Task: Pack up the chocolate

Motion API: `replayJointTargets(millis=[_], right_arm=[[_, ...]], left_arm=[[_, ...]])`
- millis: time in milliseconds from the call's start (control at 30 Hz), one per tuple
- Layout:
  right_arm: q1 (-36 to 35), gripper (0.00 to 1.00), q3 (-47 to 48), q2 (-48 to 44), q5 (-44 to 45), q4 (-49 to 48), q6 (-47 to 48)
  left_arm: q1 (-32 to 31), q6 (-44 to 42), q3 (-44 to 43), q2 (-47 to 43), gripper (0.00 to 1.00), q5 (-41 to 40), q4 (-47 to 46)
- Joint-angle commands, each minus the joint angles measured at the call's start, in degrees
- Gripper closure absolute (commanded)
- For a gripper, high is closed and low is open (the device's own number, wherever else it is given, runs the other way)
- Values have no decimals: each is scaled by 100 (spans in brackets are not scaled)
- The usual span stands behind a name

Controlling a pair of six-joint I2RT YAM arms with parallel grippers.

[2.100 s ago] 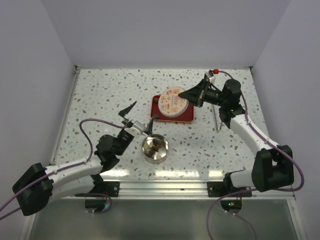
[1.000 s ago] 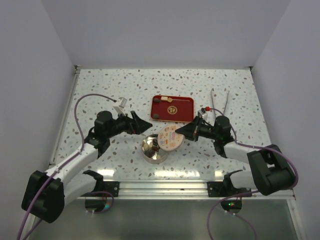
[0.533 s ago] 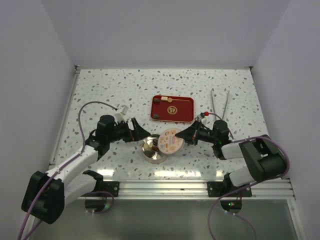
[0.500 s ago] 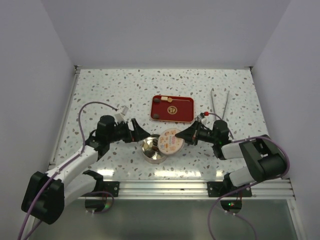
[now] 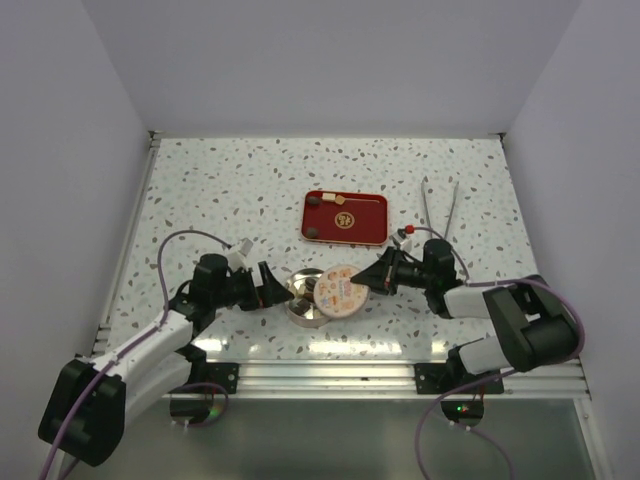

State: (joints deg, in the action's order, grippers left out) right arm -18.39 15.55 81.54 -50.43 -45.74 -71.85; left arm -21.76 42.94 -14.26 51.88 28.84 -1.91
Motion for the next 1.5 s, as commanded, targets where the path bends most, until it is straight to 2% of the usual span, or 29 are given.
replayJointTargets(millis=[0,300,500,800,1233,1467], right_arm=[[-33,100,36,266,350,390,391],[-253,100,97,600,631,522,628],[-384,100,62,758,939,539,708],[-534,100,150,1127,1255,-101,542],[-1070,100,343,2384,1431,-1411,58],[-1123,100,282,2472,1536,-1403,136]], left_arm=[[31,250,99,-99,0,262,-511],[40,1093,758,-116,0,614,-2013],[31,1199,811,-99,0,632,-2243],[23,1287,855,59,0,667,-2471],[31,1393,881,103,0,632,-2683],[23,1410,829,138,0,614,-2762]])
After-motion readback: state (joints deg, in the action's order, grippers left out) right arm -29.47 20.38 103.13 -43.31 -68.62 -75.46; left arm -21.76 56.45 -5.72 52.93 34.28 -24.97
